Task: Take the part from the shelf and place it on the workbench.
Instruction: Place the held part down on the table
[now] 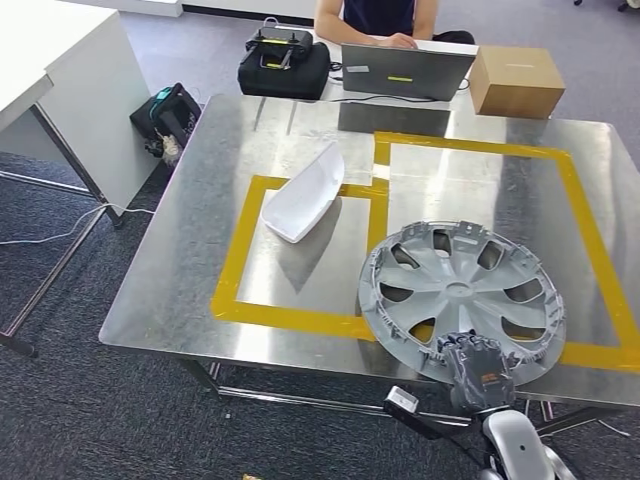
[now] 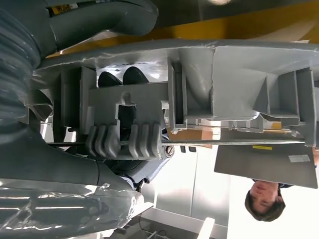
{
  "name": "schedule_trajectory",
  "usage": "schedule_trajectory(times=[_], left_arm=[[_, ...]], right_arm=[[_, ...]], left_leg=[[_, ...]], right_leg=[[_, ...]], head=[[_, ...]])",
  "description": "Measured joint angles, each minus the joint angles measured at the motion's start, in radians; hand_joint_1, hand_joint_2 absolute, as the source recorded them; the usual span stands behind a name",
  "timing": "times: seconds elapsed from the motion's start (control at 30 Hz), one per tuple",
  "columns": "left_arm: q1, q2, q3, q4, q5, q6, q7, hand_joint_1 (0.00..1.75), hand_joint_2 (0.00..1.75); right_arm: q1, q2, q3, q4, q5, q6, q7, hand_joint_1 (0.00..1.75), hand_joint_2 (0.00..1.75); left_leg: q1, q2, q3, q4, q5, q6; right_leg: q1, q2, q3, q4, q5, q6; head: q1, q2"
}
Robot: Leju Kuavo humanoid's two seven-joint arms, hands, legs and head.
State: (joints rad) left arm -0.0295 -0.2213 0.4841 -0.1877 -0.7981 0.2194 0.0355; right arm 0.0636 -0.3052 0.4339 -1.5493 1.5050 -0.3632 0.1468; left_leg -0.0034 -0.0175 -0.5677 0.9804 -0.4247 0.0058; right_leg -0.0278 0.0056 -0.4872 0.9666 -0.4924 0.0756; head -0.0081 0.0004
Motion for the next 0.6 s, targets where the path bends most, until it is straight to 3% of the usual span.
schedule_trajectory(times=[0.07, 0.17, 0.3, 0.6], left_arm=[[0.0, 0.0, 0.0, 0.0, -0.002, 0.0, -0.003, 0.0, 1.75], [0.0, 0.0, 0.0, 0.0, -0.004, 0.001, -0.006, 0.0, 1.75], [0.0, 0.0, 0.004, 0.0, 0.004, -0.022, -0.025, 0.0, 0.0], [0.001, 0.005, 0.009, 0.0, -0.001, -0.034, -0.053, 0.0, 0.0]], right_arm=[[0.0, 0.0, 0.007, 0.0, 0.001, 0.0, 0.0, 0.0, 0.0], [0.001, 0.0, 0.017, 0.001, 0.0, 0.0, 0.0, 0.0, 0.0], [0.004, 0.0, 0.027, 0.001, 0.0, -0.001, 0.001, 0.0, 0.0], [0.007, 0.0, 0.034, 0.001, 0.0, -0.002, 0.003, 0.0, 0.0]], left_leg=[[0.0, 0.0, 0.0, 0.0, 0.0, 0.0], [0.0, 0.0, 0.0, 0.0, 0.0, 0.0], [0.0, 0.0, 0.0, 0.0, 0.0, 0.0], [0.0, 0.0, 0.0, 0.0, 0.0, 0.0]], right_leg=[[0.0, 0.0, 0.0, 0.0, 0.0, 0.0], [0.0, 0.0, -0.004, 0.0, 0.0, 0.0], [0.0, 0.0, -0.011, 0.0, -0.001, -0.001], [0.0, 0.0, -0.006, 0.0, -0.001, -0.001]], head=[[0.0, 0.0], [0.0, 0.0], [0.0, 0.0], [0.0, 0.0]])
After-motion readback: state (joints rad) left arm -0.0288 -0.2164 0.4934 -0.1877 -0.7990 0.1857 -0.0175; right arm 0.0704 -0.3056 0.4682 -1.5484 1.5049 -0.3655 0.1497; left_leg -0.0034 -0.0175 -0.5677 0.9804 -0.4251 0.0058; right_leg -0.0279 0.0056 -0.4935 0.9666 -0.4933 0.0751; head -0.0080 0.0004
